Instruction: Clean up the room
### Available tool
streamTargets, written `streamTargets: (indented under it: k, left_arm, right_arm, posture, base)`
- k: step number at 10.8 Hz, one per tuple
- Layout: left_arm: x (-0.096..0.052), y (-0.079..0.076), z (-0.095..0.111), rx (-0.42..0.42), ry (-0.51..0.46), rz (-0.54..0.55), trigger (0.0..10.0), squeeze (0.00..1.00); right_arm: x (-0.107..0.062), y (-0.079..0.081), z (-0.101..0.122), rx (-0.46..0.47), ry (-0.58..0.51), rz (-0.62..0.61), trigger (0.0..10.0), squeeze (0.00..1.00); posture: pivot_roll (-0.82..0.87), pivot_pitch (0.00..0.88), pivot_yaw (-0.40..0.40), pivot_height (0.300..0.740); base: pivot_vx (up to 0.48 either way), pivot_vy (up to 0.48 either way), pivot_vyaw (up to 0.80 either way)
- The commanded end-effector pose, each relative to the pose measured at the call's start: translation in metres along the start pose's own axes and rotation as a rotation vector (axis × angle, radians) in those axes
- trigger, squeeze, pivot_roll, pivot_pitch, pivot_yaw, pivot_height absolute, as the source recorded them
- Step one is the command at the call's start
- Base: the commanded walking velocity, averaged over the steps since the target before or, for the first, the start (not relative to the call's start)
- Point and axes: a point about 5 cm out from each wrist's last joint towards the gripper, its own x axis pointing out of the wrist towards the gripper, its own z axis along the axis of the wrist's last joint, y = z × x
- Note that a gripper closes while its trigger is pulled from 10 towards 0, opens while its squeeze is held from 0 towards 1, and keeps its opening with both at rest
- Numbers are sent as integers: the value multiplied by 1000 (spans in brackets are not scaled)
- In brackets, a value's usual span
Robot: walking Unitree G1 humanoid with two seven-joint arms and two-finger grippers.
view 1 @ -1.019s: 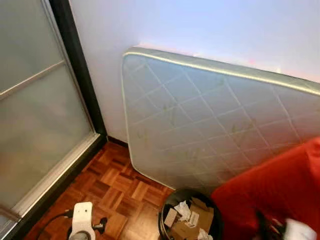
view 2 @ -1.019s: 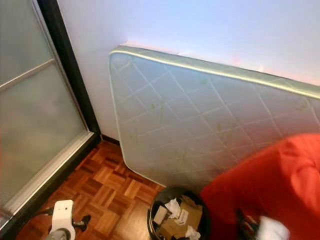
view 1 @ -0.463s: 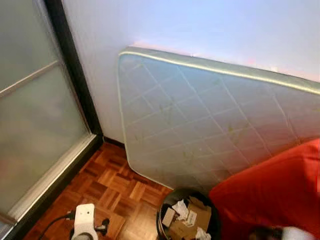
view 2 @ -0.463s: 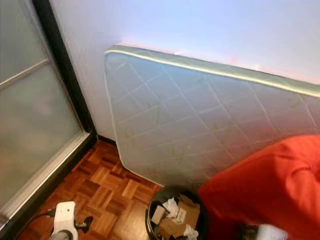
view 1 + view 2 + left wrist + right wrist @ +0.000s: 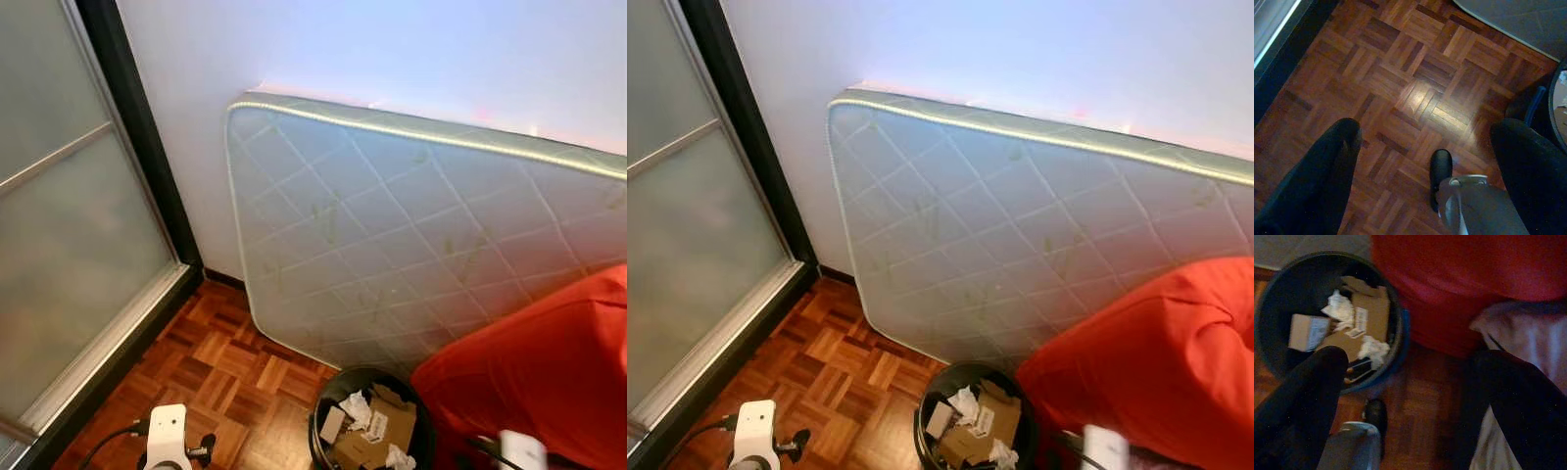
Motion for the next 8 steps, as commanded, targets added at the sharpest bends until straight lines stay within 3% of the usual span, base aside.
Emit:
streamTargets:
  k: [1, 8]
  left_arm:
    - [-1, -3, -5, 8, 26, -1, 10000, 0]
    - [-1, -10, -6, 20, 33, -27, 10000, 0]
  right_arm:
    - [0, 3, -4, -8, 25, 6, 10000, 0]
    - [5, 24, 2, -4, 18, 39, 10000, 0]
  posture:
    - [166, 32, -40, 740]
    - [150, 35, -33, 740]
  base:
    - [0, 0, 0]
    - [0, 0, 0]
